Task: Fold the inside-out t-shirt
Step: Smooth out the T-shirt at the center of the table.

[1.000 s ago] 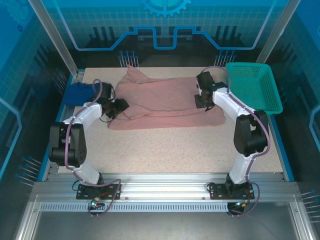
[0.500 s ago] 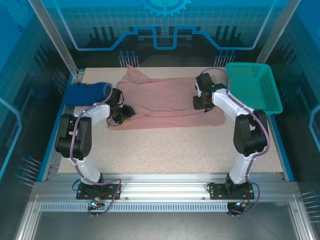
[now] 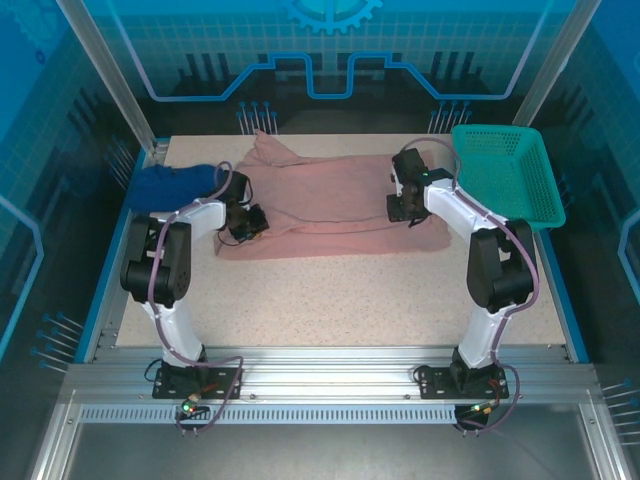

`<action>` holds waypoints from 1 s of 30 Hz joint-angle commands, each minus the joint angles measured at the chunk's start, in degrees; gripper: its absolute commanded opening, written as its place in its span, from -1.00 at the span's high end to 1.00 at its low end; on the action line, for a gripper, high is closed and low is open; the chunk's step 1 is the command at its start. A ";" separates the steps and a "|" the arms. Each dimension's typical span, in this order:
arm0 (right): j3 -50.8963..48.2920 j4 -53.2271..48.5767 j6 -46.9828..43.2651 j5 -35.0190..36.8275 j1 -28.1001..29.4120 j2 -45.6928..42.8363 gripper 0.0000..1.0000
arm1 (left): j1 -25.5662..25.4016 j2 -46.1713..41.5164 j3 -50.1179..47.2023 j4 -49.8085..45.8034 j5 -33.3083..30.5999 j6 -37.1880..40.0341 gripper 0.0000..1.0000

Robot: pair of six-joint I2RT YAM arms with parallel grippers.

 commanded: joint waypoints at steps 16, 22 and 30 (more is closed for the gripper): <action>0.10 0.19 -0.28 0.54 -0.64 0.12 0.20 | -2.27 13.43 28.18 -4.20 -0.11 4.02 0.84; -1.60 0.44 -0.27 0.80 -0.54 -1.77 0.19 | -2.51 25.12 49.58 -12.10 -0.40 6.06 0.21; -3.01 0.98 0.60 -0.92 -0.63 -1.03 0.18 | -0.59 11.39 31.33 -6.83 -4.41 8.19 -0.01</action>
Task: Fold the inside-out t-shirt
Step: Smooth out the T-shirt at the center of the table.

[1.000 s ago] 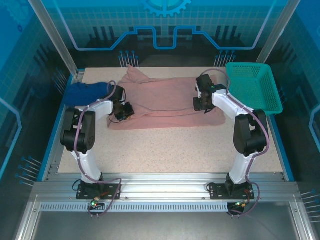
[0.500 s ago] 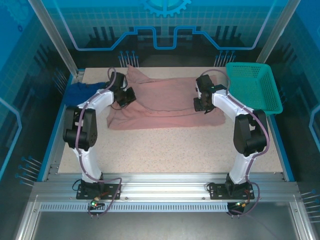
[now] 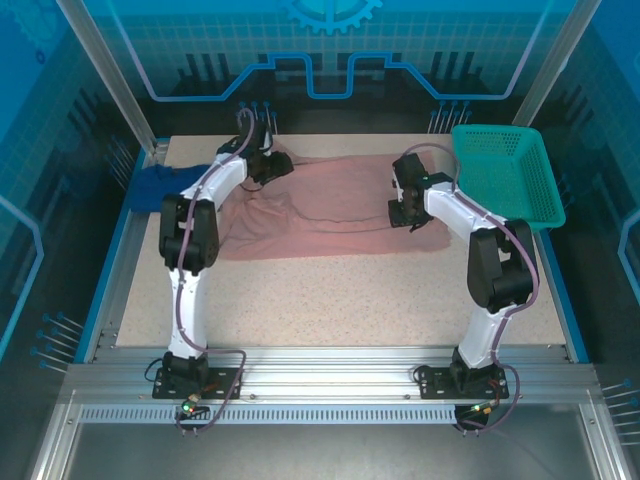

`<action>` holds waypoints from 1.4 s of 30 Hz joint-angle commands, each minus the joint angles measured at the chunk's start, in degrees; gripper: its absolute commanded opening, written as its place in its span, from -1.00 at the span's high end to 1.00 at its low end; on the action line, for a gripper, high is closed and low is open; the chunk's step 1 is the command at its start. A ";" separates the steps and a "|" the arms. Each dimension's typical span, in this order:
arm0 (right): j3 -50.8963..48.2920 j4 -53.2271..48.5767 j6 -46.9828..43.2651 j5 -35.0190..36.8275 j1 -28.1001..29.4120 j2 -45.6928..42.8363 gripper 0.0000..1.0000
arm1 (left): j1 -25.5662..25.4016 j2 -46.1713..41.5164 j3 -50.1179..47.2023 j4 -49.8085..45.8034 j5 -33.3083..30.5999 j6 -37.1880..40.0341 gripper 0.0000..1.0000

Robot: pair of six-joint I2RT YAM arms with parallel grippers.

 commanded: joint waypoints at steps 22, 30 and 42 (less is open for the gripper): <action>0.54 0.35 0.44 -0.53 2.31 0.33 0.18 | 6.91 -1.05 -9.86 4.18 4.53 -3.05 0.14; 0.21 0.35 0.43 -0.12 2.31 0.32 0.18 | 6.95 3.17 -2.38 3.61 5.49 -3.11 0.38; -0.88 4.51 -0.06 -7.75 2.26 -0.57 0.16 | 7.44 -6.53 -13.10 11.45 4.92 -0.32 0.09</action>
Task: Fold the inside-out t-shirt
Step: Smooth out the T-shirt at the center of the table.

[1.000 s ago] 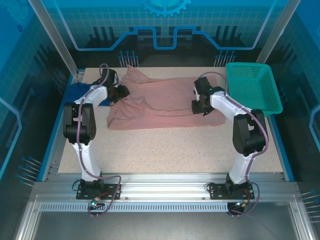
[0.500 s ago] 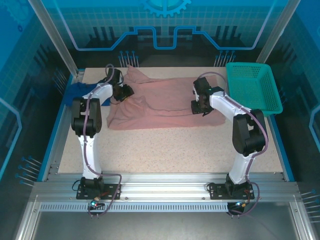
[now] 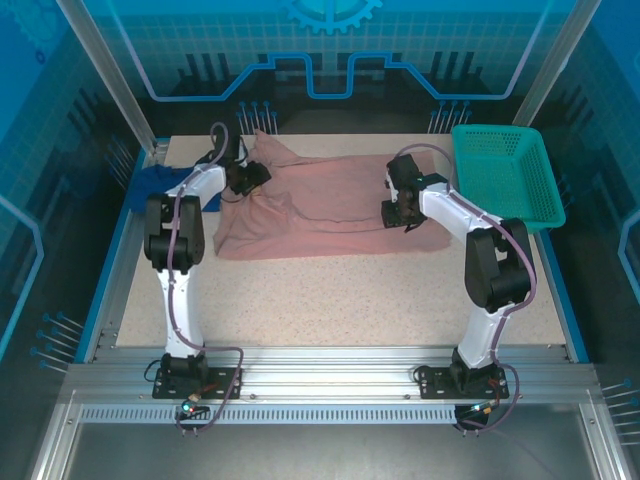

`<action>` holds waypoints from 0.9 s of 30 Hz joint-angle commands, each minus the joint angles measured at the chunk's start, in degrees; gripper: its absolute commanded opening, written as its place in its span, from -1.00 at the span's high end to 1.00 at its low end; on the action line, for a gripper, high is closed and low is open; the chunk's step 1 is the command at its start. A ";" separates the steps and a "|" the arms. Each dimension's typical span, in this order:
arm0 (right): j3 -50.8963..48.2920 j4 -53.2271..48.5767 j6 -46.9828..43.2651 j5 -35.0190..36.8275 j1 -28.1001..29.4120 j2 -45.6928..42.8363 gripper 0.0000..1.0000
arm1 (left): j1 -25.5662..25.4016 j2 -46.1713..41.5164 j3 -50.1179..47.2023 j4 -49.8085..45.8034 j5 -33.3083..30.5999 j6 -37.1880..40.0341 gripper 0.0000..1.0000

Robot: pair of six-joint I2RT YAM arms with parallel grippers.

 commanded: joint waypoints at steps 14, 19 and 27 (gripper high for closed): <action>-0.62 3.71 1.15 -6.57 0.74 0.97 0.16 | -9.91 -1.93 -0.09 -3.40 -11.12 15.23 0.04; -1.66 3.66 0.89 -5.79 0.72 0.23 0.16 | -11.61 3.55 6.50 -8.72 -15.11 16.23 0.15; -1.97 3.66 0.71 -5.59 0.66 0.23 0.16 | -12.70 8.02 11.23 -12.53 -17.83 16.81 0.28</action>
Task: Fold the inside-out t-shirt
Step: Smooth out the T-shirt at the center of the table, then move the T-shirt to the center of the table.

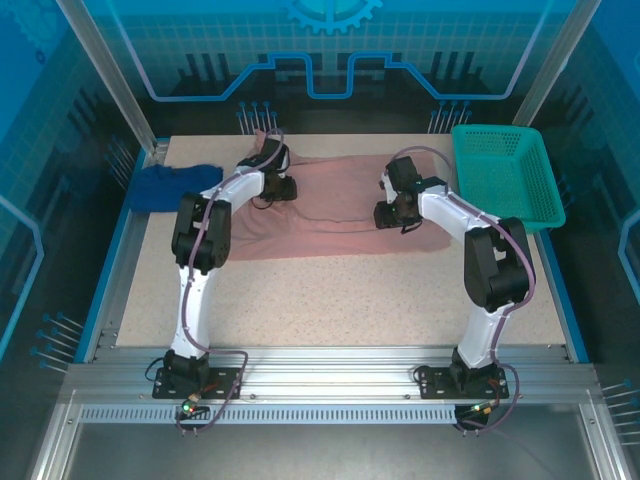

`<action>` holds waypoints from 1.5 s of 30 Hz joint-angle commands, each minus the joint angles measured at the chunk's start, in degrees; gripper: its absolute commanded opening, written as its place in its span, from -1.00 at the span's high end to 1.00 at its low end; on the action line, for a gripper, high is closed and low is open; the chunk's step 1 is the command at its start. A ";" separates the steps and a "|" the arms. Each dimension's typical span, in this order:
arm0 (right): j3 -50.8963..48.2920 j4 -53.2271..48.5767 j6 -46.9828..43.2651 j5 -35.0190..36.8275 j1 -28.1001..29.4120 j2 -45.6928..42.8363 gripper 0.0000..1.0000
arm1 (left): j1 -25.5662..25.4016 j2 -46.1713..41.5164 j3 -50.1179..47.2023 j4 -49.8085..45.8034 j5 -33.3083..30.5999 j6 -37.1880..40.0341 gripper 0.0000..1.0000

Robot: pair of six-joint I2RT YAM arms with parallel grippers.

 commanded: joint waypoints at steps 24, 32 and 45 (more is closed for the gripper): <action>-0.50 -0.46 0.01 0.60 0.52 1.33 0.16 | -3.55 0.48 5.32 1.00 -0.34 5.13 0.86; -0.40 -0.80 -0.04 0.73 0.57 1.54 0.16 | -3.89 0.80 5.76 2.76 1.91 5.11 0.64; -1.18 -0.86 1.32 1.39 -4.40 0.41 0.12 | -1.31 -18.69 -16.17 10.13 0.98 -0.80 -0.07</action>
